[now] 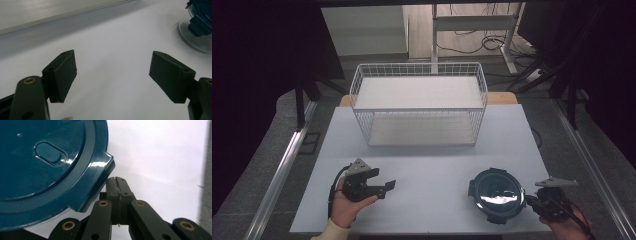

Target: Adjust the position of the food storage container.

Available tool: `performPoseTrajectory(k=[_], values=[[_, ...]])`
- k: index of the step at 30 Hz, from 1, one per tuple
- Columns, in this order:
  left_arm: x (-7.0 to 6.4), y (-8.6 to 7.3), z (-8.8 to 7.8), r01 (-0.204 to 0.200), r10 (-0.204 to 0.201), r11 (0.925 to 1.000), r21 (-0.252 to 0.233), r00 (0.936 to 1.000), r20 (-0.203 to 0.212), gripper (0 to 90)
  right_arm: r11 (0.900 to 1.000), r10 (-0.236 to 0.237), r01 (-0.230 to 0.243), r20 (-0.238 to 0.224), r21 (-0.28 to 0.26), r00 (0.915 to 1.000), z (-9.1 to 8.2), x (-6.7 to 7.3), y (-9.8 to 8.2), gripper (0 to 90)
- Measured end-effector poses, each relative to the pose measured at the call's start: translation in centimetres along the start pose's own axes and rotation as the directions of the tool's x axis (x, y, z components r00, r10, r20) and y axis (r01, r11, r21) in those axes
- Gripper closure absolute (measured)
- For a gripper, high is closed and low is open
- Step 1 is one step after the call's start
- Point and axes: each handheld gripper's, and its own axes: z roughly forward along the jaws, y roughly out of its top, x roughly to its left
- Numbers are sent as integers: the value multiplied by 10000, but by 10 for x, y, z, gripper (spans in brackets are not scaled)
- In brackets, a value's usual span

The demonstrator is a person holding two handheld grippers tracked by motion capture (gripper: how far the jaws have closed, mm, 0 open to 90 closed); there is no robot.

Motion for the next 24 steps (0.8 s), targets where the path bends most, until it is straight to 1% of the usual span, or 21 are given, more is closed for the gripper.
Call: performPoseTrajectory(k=[1,2,3,4,5,6,9,10,12,15,16,17,19,20,24], values=[[0,0,0,5,-5,10000,10,10000,10,215,10000,-50,50,-92,7,9999,1,3,1,898],[0,0,0,5,-5,10000,10,10000,10,215,10000,-50,50,-92,7,9999,1,3,1,898],[0,0,0,0,0,10000,16,10000,8,215,9999,-106,106,-294,3,9995,2,10,4,898],[0,0,0,-4,4,10000,15,10000,8,215,9999,-106,106,-294,3,9995,2,10,4,898],[0,0,0,-4,4,10000,9,10000,8,215,9998,-180,180,-444,-15,9989,4,15,6,898],[0,0,0,-9,9,10000,9,10000,14,215,9998,-180,180,-444,-15,9989,4,15,6,898],[-1,0,0,-21,21,10000,2,10000,-7,216,9997,-253,253,-717,-14,9971,8,22,10,898],[-1,0,0,-21,21,10000,2,10000,-7,216,9997,-253,253,-717,-14,9971,8,22,10,898],[-1,0,0,-34,34,10000,-8,10000,-4,217,9997,-254,251,-880,-44,9958,9,26,11,898],[-1,0,1,-30,30,10000,-8,10000,-15,217,9996,-252,240,-957,-133,9951,10,28,13,898],[-1,-1,1,-27,27,10000,3,10000,-14,217,9995,-282,269,-1052,-137,9941,10,29,13,898],[-1,-1,1,-18,18,10000,13,10000,-21,217,9993,-364,347,-1174,-170,9924,12,33,15,898],[-1,-1,1,-18,18,10000,14,10000,-19,217,9990,-433,421,-1131,-129,9926,14,35,16,898],[-1,-1,0,-25,25,10000,13,10000,-17,217,9988,-473,462,-1037,-131,9935,15,37,17,898],[-1,-1,-1,-24,24,10000,-9,10000,-4,217,9987,-514,511,-1088,-51,9927,20,43,22,899]])
